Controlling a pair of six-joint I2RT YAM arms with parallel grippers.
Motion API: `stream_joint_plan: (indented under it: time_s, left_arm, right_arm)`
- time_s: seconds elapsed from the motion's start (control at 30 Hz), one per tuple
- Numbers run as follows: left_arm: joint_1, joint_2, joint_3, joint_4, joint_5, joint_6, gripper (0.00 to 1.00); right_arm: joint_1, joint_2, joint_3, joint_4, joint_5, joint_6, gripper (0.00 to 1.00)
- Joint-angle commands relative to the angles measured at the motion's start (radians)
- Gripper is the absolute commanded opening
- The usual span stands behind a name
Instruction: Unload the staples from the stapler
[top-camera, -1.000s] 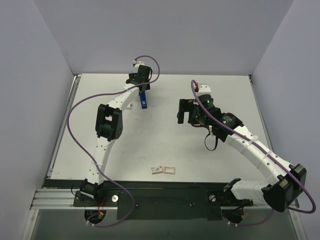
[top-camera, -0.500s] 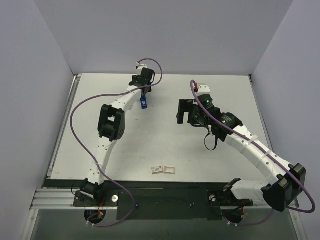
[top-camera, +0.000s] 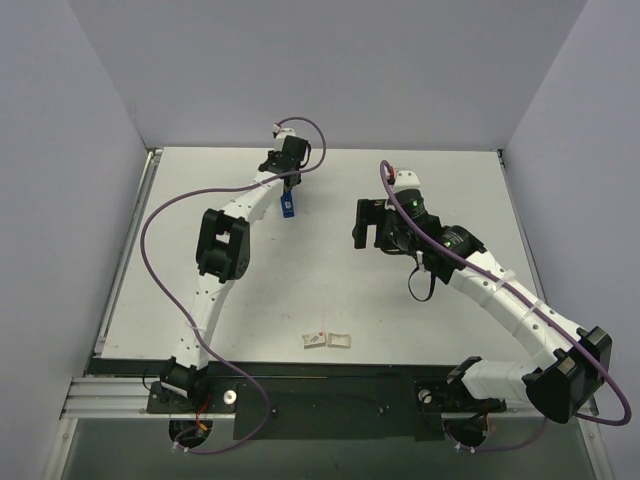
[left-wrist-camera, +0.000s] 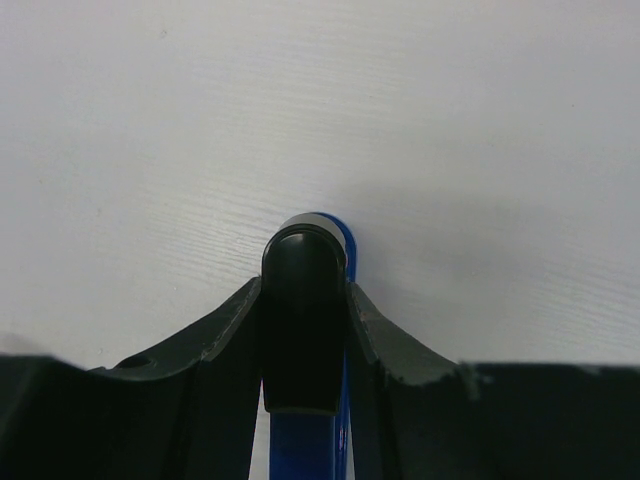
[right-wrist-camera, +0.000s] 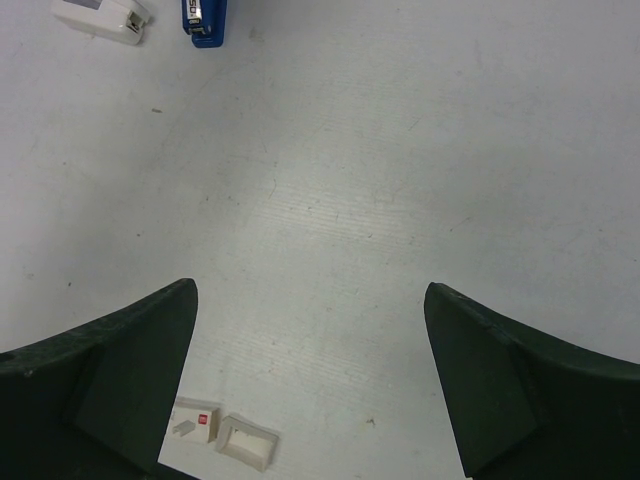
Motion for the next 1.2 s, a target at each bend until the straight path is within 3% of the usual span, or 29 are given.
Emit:
stream_joint_plan:
  time_s: [0.0,0.4,0.67,0.83,1.0,1.17]
  left_arm:
    - [-0.001,-0.072,-0.014,0.077,0.007,0.042,0.0]
    - [0.019,-0.42,-0.353,0.217,0.217,0.131,0.0]
    - [0.016,-0.7,-0.634,0.275,0.452,0.174,0.0]
    - [0.016,-0.899,-0.824,0.347,0.728,0.16,0.0]
    - [-0.007,-1.019,-0.902,0.334,1.028,0.171,0.0]
    - [-0.044,-1.14,-0.974,0.329,1.222,0.171,0.0]
  right_arm:
    - [0.012,-0.001,-0.001,0.01,-0.006,0.006,0.9]
    - [0.019,-0.053,0.021,-0.051,0.002,0.032,0.88]
    - [0.024,-0.145,-0.002,-0.128,0.006,0.04,0.87]
    - [0.025,-0.203,-0.005,-0.188,0.008,0.0,0.88]
    - [0.025,-0.272,-0.007,-0.227,-0.078,-0.042,0.88]
    - [0.028,-0.295,0.051,-0.295,-0.196,-0.042,0.86]
